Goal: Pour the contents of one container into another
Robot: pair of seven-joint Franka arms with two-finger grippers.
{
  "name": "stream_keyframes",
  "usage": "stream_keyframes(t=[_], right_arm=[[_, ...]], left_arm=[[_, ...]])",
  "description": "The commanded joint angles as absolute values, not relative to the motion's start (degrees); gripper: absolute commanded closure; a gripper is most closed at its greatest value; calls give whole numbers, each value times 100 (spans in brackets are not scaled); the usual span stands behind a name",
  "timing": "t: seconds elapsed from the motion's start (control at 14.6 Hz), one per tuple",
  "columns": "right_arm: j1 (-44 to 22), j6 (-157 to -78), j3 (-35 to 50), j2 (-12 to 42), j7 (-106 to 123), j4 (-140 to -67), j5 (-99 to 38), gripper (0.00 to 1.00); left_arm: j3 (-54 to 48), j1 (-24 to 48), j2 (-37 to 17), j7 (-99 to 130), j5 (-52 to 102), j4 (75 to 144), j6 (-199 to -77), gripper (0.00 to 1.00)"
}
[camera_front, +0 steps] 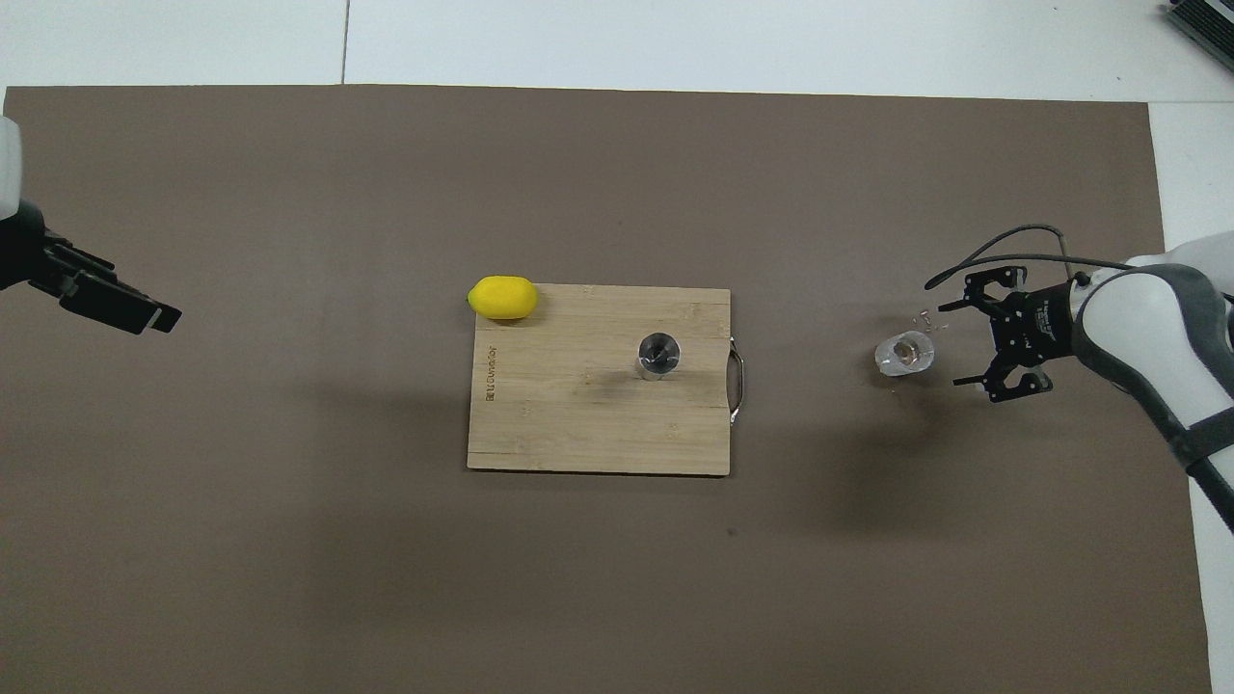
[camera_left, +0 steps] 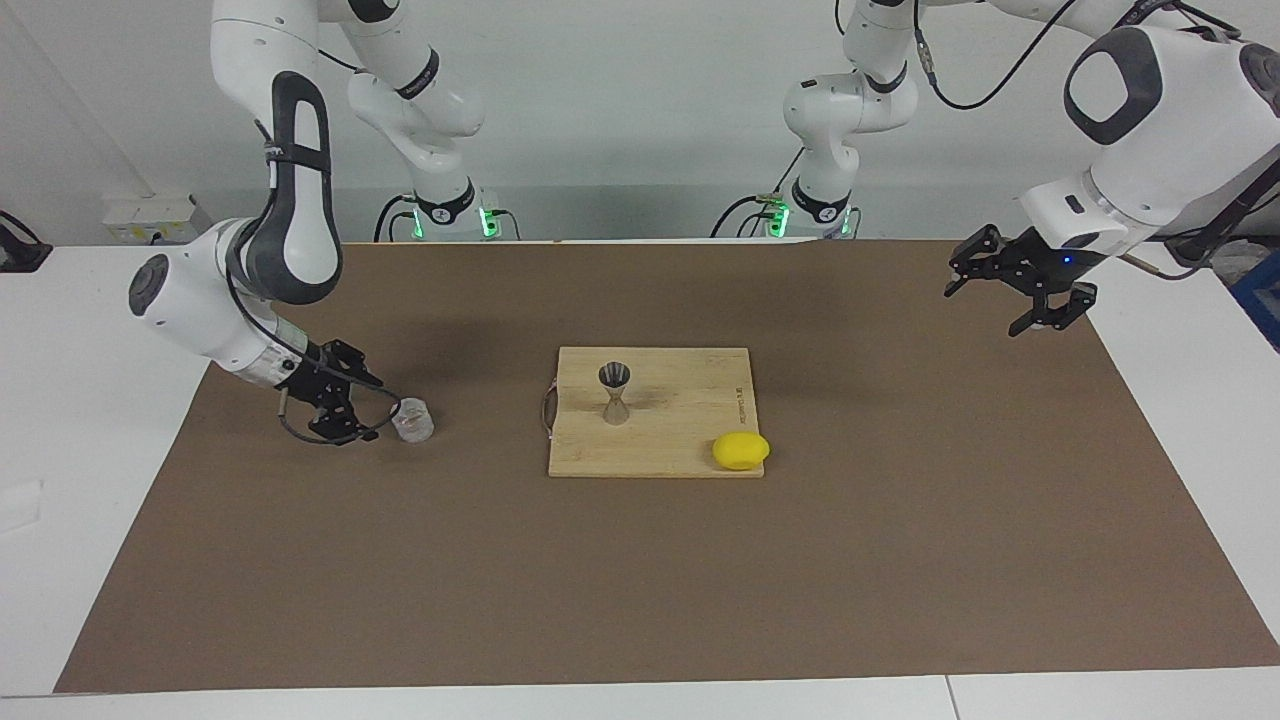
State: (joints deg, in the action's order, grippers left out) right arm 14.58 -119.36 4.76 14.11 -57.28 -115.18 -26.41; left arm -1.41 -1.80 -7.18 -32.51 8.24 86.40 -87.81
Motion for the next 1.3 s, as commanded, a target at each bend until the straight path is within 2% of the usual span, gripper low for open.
stream_keyframes(t=[0.0,0.41,0.68,1.02,1.16,1.23], right_arm=[[1705,-12094,545,1502,-5081,-11716,-3136,3],[1670,-12261,545,1775,-5001,-11707,-3822,2],[1635,-12208,554,1775,-5001,-11733,-4068,2],[1600,-12190,554,1749,-4975,-11865,-4298,3],[1600,-12182,554,1740,-4966,-11892,-4307,5],[1600,-12182,554,1732,-4957,-11892,-4394,9]], left_arm=[[-79,96,-668,-2550,283,8578,-8657,0],[-79,185,-747,-1391,123,8068,-8244,0],[-35,97,-502,-1362,185,8498,-8858,0],[-35,114,-484,-1362,149,8578,-8939,0],[-70,219,-449,-1371,149,8622,-8860,0],[-53,255,-387,-1371,149,8761,-8894,0]])
